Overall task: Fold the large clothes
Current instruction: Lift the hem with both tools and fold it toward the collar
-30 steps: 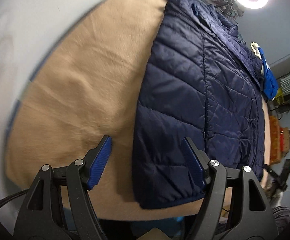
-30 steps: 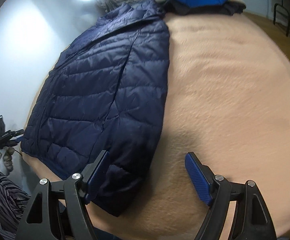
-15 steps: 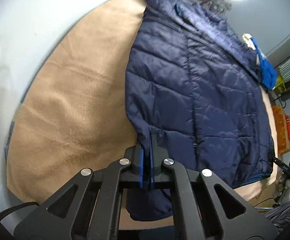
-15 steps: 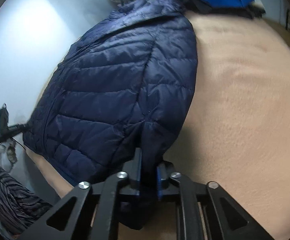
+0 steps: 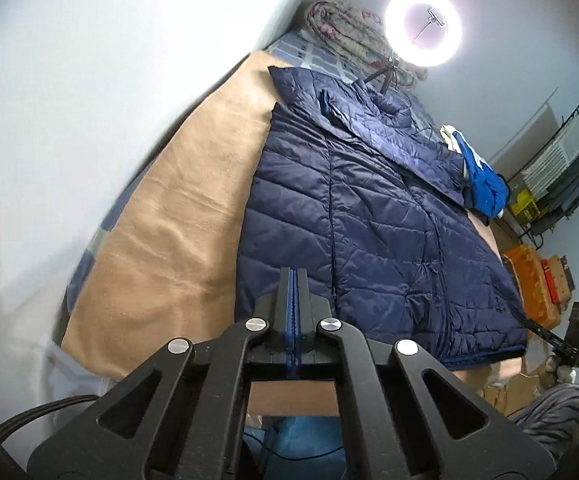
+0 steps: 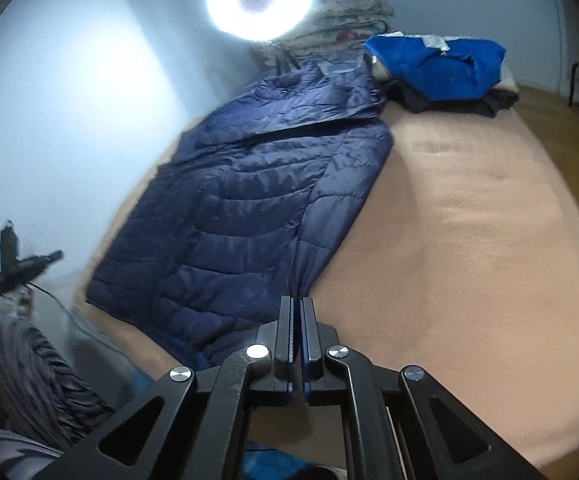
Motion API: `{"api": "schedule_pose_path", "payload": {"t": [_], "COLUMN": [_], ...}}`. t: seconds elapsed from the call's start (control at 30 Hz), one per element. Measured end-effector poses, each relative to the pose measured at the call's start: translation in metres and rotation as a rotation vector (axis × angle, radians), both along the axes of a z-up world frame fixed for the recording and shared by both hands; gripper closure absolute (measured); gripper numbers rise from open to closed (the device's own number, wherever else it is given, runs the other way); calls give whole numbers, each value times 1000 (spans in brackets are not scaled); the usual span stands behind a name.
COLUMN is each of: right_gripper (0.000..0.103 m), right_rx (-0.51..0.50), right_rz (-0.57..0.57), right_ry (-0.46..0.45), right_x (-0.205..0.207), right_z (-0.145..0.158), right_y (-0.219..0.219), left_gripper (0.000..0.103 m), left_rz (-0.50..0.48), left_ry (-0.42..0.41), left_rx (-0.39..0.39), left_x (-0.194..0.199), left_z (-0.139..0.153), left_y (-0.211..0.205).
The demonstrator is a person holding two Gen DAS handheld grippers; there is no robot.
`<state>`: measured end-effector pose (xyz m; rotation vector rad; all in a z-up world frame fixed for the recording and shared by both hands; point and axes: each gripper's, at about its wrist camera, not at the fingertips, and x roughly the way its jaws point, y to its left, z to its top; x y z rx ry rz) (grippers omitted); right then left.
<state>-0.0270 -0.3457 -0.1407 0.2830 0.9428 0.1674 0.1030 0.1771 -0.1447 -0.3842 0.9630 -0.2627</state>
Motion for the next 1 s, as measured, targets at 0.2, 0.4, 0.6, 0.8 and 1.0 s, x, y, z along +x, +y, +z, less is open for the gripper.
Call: {"api": "schedule_pose_path", "payload": {"t": [0.2, 0.4, 0.6, 0.8, 1.0], "right_gripper": [71, 25, 26, 78, 98], "right_rx": [24, 88, 194, 263, 103], "right_rz": [-41, -65, -51, -17, 57], "right_ry": [53, 153, 171, 158, 117], "right_x": [11, 25, 39, 58, 54], "right_z": [-27, -66, -93, -100, -73], "right_y": [-15, -25, -22, -6, 18], "left_gripper": [62, 36, 37, 96, 100], "left_rz": [31, 16, -19, -43, -16], "left_ry": [170, 273, 269, 302, 191], "left_rx": [-82, -152, -155, -107, -93], "left_x": [29, 50, 63, 80, 63], "left_z": [-50, -92, -104, -110, -83], "left_y": [17, 7, -11, -34, -34]}}
